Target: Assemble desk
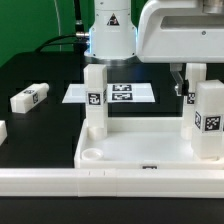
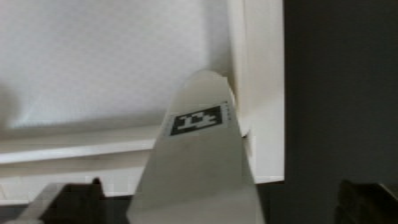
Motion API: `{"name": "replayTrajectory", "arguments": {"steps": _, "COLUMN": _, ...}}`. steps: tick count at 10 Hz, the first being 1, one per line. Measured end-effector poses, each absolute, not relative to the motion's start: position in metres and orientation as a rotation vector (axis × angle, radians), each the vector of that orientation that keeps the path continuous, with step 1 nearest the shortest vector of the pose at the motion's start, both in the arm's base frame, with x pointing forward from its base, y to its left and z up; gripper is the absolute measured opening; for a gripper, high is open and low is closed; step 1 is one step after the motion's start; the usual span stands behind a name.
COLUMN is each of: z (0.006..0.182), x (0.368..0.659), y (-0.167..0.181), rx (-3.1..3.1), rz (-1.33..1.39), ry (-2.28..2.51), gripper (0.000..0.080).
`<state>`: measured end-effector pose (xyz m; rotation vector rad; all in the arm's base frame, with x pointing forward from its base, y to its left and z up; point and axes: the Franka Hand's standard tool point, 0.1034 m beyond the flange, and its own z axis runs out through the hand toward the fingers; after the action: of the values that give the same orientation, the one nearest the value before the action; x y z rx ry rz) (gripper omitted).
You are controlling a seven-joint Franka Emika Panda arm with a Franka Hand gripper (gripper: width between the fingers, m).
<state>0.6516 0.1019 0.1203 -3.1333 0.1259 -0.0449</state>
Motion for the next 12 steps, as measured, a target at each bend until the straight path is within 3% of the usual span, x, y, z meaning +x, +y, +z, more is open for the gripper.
{"name": "replayTrajectory", "arguments": {"steps": 1, "z": 0.1206, "x": 0.6525, "y": 0.1013, "rx": -3.138, "rz": -0.052, "ry": 0.035, "gripper": 0.0649}}
{"name": "replayTrajectory", "arguments": {"steps": 2, "z": 0.1206, "x": 0.6527, "y": 0.1003, "rx": -3.140, "rz": -0.053, "ry": -0.079, "gripper": 0.0522}}
{"name": "replayTrajectory", "arguments": {"steps": 3, "z": 0.1205, "x": 0.6527, "y": 0.1000, "rx": -3.140, "rz": -0.053, "ry": -0.074, "gripper": 0.0522}}
{"name": "replayTrajectory", "arguments": {"steps": 5, "z": 0.1205, "x": 0.6528, "y": 0.0997, "rx": -3.141, "rz": -0.053, "ry": -0.059, "gripper": 0.0288}}
{"name": "replayTrajectory", "arguments": {"steps": 8, "z": 0.1204, "x": 0.6528, "y": 0.0997, "rx": -3.139, "rz": -0.053, "ry": 0.054, "gripper": 0.0289}}
{"name": "replayTrajectory", "arguments": {"steps": 12, "z": 0.1202, "x": 0.6528, "y": 0.0993, "rx": -3.087, "rz": -0.051, "ry": 0.541, "gripper": 0.0290}}
